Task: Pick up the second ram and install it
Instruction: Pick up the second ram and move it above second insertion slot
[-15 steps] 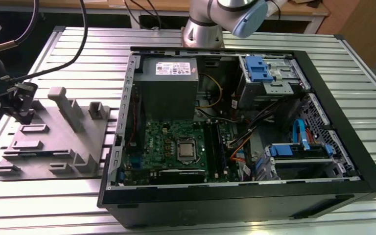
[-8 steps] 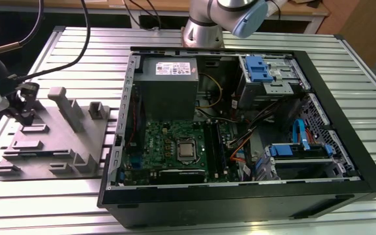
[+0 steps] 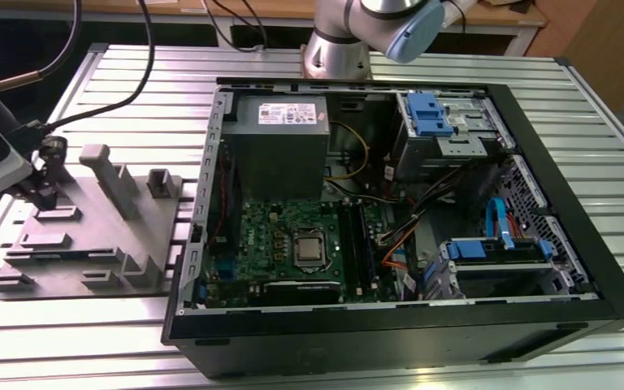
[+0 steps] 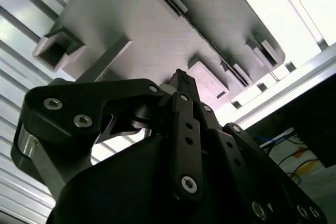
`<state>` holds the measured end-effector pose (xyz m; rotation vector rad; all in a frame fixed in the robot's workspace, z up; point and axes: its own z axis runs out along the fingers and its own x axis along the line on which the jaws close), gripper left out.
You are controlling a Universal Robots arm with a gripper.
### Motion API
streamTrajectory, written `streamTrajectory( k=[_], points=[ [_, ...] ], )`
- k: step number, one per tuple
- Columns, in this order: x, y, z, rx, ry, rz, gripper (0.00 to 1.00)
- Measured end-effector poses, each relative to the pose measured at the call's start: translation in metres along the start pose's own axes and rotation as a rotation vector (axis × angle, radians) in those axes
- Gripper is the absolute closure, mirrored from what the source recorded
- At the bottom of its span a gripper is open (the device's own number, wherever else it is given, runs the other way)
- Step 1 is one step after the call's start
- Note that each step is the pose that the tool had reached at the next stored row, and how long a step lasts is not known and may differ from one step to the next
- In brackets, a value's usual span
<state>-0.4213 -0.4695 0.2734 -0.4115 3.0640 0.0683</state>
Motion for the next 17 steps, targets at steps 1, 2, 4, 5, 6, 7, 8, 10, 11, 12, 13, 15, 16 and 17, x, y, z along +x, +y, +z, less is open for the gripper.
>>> streamTrajectory(
  k=[1, 2, 4, 5, 6, 7, 8, 10, 11, 12, 13, 15, 16, 17],
  points=[
    [0.0, 0.0, 0.0008, -0.0008, 0.0006, -0.016, 0.9],
    [0.0001, -0.0001, 0.0016, -0.0017, 0.001, -0.032, 0.9],
    [0.0002, -0.0001, 0.003, -0.0033, 0.0023, -0.062, 0.9],
    [0.0002, -0.0001, 0.0038, -0.0042, 0.0029, -0.079, 0.9],
    [0.0002, -0.0002, 0.0044, -0.0051, 0.0036, -0.095, 0.9],
    [0.0003, -0.0002, 0.0051, -0.0061, 0.0041, -0.113, 0.9],
    [0.0003, -0.0002, 0.0057, -0.007, 0.0048, -0.13, 0.9],
    [0.0004, -0.0003, 0.007, -0.0089, 0.006, -0.163, 0.9],
    [0.0004, -0.0003, 0.0077, -0.0098, 0.0067, -0.18, 0.9],
    [0.0004, -0.0003, 0.0085, -0.0108, 0.0073, -0.198, 0.9],
    [0.0005, -0.0003, 0.0092, -0.0117, 0.008, -0.216, 0.9],
    [0.0006, -0.0004, 0.0107, -0.0137, 0.0094, -0.252, 0.9],
    [0.0006, -0.0004, 0.0114, -0.0147, 0.0101, -0.27, 0.9],
    [0.0007, -0.0004, 0.0122, -0.0157, 0.0108, -0.288, 0.9]
  ],
)
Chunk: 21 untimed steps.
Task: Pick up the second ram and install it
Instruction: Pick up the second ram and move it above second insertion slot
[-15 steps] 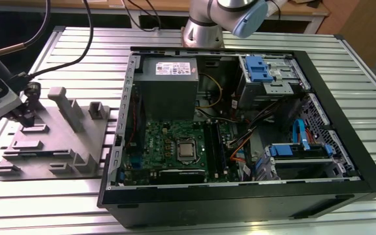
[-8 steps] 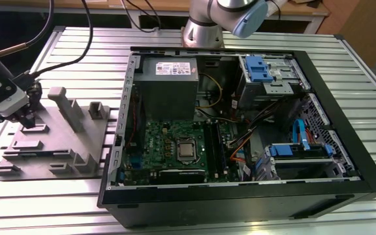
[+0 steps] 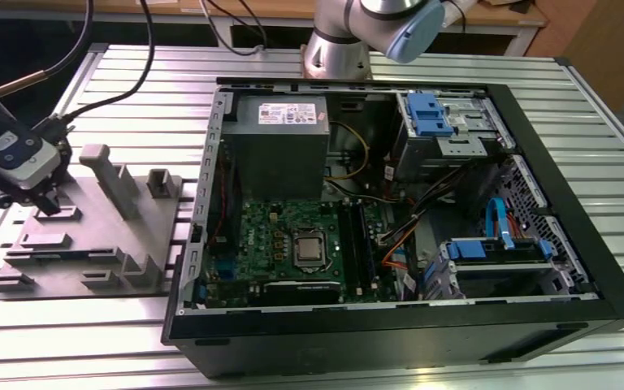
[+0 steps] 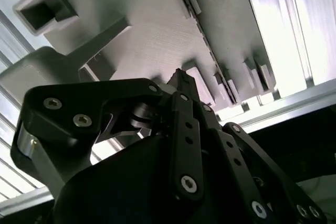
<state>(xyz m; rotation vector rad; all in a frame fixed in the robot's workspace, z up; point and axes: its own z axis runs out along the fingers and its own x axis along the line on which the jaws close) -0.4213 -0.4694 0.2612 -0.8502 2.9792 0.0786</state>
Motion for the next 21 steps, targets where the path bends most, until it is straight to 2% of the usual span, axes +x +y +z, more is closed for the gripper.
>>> streamTrajectory(
  k=[21],
  points=[
    [0.001, -0.0007, 0.0175, -0.0209, 0.0141, -0.382, 0.9]
  ],
)
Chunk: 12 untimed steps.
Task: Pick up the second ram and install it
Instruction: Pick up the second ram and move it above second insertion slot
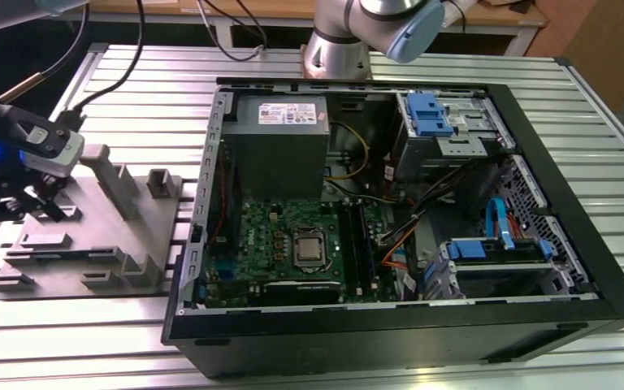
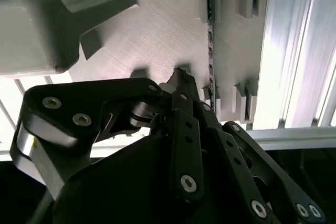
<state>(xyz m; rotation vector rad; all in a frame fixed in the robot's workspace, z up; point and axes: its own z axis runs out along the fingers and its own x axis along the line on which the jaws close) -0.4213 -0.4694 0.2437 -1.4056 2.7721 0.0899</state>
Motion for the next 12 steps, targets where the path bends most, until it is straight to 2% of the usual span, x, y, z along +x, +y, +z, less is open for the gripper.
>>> streamTrajectory(
  k=[12],
  points=[
    [0.0006, -0.0004, 0.0106, -0.0117, 0.0079, -0.213, 0.9]
  ],
)
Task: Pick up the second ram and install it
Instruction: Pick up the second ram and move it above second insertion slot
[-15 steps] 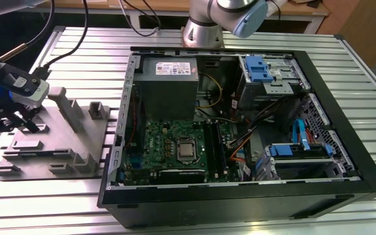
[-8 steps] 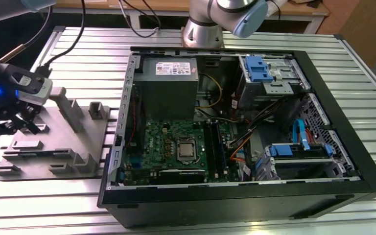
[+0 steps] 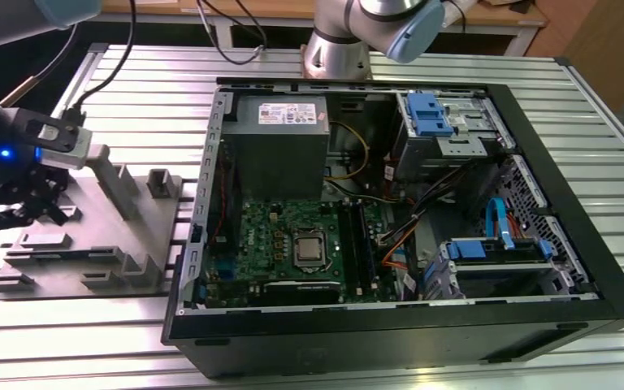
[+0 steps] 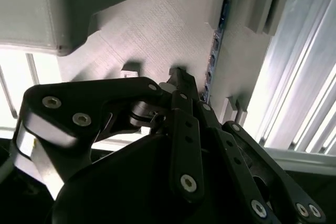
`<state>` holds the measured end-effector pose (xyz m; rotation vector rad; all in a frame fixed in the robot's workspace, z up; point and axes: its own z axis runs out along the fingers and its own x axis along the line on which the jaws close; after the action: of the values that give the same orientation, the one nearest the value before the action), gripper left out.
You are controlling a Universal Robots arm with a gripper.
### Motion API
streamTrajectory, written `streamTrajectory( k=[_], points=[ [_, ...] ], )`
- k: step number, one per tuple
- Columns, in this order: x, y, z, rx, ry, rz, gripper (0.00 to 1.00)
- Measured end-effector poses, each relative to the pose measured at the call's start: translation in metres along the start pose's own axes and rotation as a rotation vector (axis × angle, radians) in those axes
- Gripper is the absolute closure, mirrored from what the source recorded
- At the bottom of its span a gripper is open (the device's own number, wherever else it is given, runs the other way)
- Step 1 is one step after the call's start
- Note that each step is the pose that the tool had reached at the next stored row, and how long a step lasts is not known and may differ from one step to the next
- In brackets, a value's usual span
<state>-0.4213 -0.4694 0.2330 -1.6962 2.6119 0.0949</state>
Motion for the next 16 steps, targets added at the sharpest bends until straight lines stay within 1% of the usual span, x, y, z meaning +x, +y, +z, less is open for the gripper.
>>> streamTrajectory(
  k=[5, 8, 9, 12, 13, 14, 16],
  points=[
    [0.0003, -0.0002, 0.0048, -0.0049, 0.0034, -0.089, 0.9],
    [0.0003, -0.0003, 0.0057, -0.0069, 0.006, -0.13, 0.9],
    [0.0004, -0.0002, 0.0059, -0.0062, 0.0089, -0.138, 0.9],
    [0.0006, 0.0003, 0.0059, 0.0002, 0.0304, -0.155, 0.9],
    [0.0006, 0.0004, 0.0058, 0.002, 0.037, -0.161, 0.9],
    [0.0006, 0.0004, 0.0059, 0.0033, 0.042, -0.168, 0.9],
    [0.0008, 0.0004, 0.006, 0.0027, 0.0441, -0.189, 0.9]
  ],
)
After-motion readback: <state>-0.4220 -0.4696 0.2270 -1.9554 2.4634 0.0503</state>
